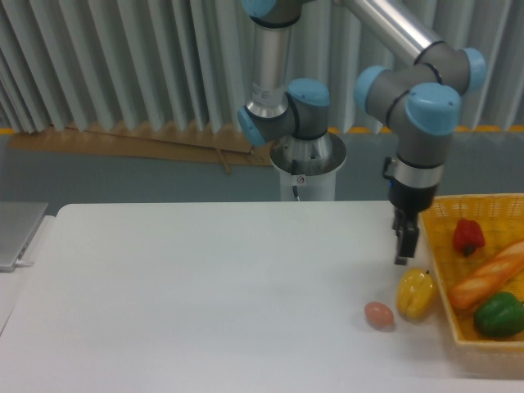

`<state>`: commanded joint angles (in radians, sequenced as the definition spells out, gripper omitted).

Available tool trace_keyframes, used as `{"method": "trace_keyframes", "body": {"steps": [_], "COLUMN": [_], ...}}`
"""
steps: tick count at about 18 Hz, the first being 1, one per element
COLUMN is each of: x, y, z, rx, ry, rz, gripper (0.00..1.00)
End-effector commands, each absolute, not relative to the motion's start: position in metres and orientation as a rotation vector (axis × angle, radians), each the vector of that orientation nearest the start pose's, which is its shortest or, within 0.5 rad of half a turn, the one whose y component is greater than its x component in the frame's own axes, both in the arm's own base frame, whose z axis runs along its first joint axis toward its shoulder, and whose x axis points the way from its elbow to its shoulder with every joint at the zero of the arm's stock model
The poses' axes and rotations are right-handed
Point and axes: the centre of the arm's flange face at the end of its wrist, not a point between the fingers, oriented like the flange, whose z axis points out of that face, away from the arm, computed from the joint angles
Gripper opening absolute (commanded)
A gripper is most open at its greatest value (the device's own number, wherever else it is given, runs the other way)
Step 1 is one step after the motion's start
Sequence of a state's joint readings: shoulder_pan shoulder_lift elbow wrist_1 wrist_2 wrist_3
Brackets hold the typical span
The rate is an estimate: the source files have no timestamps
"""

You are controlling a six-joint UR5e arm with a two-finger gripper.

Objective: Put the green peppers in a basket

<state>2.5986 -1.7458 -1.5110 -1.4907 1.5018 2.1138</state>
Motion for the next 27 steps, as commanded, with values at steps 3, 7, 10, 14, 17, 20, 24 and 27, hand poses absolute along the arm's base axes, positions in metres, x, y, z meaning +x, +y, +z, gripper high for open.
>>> {"method": "trace_keyframes", "body": {"steps": [3,7,10,14,17,20,24,27], "x": [-0.397,-0.385,-0.374,-0.348,-0.321,-0.314,-0.317,-0.319], "y": [0.403,0.390,0.386,0.406,0.430,0.441,0.439,0.439], "z": [0.445,0.452,0.458,0.462,0.464,0.463,0.466,0.466], "rx": [-2.644,-2.684,-2.703,-2.711,-2.719,-2.718,-2.744,-2.772], "ry": [1.600,1.616,1.586,1.583,1.596,1.595,1.609,1.584], "rz": [-0.050,-0.134,-0.176,-0.159,-0.143,-0.127,-0.085,-0.082], "gripper": [1.00,1.00,1.00,1.00,1.00,1.00,1.00,1.00]}}
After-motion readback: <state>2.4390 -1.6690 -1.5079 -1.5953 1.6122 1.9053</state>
